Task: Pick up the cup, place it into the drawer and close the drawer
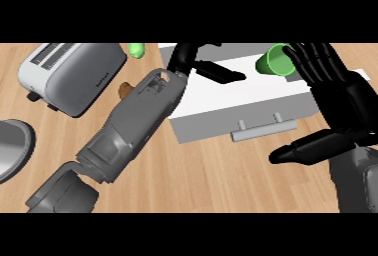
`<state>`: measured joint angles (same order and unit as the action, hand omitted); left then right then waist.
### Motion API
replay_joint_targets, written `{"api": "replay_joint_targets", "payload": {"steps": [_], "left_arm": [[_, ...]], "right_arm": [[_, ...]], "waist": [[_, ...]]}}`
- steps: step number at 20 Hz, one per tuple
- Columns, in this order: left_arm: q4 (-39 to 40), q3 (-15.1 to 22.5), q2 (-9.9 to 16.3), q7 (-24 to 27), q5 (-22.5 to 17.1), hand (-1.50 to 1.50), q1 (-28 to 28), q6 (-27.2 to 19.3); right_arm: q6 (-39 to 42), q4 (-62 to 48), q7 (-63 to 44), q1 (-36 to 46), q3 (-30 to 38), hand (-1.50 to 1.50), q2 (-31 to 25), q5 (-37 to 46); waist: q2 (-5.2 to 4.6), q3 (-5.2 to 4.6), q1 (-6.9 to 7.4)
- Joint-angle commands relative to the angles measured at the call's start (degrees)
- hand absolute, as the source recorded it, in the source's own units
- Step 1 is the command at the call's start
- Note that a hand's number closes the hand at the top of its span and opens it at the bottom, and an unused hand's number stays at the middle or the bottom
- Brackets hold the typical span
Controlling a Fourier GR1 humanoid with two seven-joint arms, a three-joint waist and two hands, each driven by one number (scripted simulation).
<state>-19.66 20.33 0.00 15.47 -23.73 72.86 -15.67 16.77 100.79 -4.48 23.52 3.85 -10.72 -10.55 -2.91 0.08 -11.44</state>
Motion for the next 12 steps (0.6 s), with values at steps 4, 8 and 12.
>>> {"api": "replay_joint_targets", "payload": {"steps": [4,8,12], "left_arm": [[-4.98,-2.22,0.00,6.97,-8.42,-1.50,-1.55,3.20],[-5.39,-3.40,0.00,11.12,-11.56,-1.50,-0.77,-0.30],[-3.39,-4.33,0.00,11.76,-13.16,-1.50,0.44,-3.07]], "right_arm": [[11.33,0.88,-1.05,0.73,-6.09,1.50,-0.41,-8.33],[17.85,-0.63,-4.21,-1.84,-9.66,1.50,-4.97,-7.93],[22.07,0.73,-6.79,-4.79,-13.91,1.50,-10.19,-1.85]], "waist": [[0.35,-0.10,0.12],[0.89,-0.09,1.78],[1.50,-0.06,3.78]]}}
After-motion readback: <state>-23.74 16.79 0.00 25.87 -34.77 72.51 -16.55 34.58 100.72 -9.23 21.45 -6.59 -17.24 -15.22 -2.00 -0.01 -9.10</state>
